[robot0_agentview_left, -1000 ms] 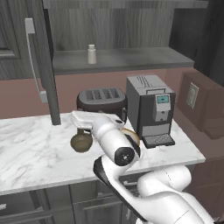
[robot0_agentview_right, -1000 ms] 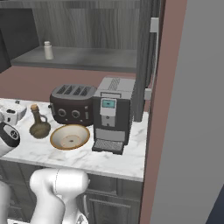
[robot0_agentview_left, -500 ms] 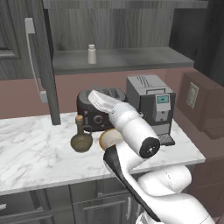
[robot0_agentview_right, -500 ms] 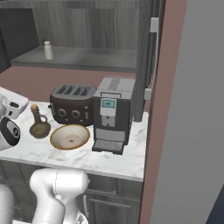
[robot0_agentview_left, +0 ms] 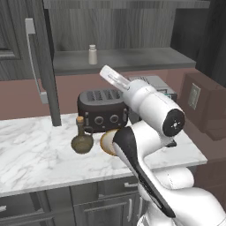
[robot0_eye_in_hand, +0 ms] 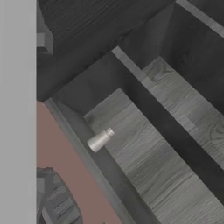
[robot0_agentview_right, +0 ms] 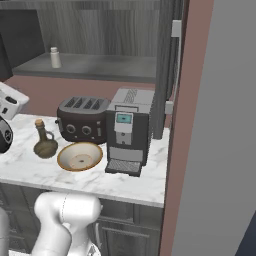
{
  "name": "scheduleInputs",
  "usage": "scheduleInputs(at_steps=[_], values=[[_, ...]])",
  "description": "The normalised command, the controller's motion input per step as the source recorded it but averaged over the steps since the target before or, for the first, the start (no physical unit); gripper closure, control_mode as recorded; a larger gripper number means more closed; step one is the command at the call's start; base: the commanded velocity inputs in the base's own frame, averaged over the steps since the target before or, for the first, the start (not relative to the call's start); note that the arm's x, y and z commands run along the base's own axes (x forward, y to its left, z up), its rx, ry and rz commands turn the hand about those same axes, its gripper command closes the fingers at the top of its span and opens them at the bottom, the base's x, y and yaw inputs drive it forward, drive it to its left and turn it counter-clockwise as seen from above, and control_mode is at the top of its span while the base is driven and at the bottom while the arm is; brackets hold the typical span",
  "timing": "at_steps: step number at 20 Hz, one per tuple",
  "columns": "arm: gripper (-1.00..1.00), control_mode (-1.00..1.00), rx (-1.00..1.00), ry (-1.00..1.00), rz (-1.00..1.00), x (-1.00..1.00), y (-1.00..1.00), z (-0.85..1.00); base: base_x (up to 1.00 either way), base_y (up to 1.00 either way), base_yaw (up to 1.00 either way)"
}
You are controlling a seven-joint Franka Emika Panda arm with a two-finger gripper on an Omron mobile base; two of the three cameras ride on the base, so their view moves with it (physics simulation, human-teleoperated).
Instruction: Retrieve the bottle and the shaker from the cabinet and place them next to the mixing bowl on the counter. Then add garlic from the fridge to the mixing bowl.
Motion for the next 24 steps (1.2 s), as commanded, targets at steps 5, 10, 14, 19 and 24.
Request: scheduleInputs(at_steps=[5,10,14,19,24], values=[[-1.0,-1.0,0.17,-0.05,0.0,-0.14,-0.24,0.05,0.0,0.0,0.0],[-1.0,-1.0,0.1,0.27,-0.27,0.12,-0.6,0.0,0.0,0.0,0.0],[-1.0,-1.0,0.27,0.28,-0.27,0.04,-0.52,0.0,0.0,0.0,0.0],[-1.0,-1.0,0.65,0.14,-0.06,-0.01,-0.22,-0.03,0.0,0.0,0.0],[-1.0,-1.0,0.75,-0.06,0.02,-0.01,-0.01,-0.17,0.0,0.0,0.0]])
